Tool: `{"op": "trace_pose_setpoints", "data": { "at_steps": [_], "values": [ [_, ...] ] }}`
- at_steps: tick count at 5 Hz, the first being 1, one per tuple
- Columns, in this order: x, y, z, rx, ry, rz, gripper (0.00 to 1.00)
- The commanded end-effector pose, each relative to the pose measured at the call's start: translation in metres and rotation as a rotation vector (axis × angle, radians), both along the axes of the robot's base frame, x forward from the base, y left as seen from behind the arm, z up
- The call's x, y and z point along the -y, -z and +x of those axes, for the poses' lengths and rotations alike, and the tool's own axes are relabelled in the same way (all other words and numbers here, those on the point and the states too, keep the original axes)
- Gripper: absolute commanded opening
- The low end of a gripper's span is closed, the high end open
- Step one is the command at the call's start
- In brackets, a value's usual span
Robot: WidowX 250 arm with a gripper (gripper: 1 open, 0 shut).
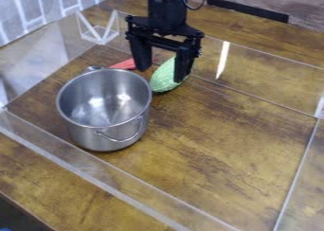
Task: Put the green object in the silver pot
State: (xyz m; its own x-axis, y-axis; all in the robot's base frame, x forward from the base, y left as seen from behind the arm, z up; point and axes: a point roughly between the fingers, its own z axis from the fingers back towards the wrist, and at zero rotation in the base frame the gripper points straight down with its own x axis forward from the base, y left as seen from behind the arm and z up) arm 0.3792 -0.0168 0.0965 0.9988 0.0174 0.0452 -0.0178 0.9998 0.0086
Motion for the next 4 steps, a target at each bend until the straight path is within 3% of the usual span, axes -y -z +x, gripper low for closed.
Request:
{"op": "trace_pose_setpoints", "data": {
  "at_steps": [1, 4],
  "values": [
    [-0.001, -0.016, 0.017, 0.095, 0.003, 0.004, 1.00],
    [-0.016, -0.007, 0.038, 0.136, 0.018, 0.035, 1.00]
  ]
}}
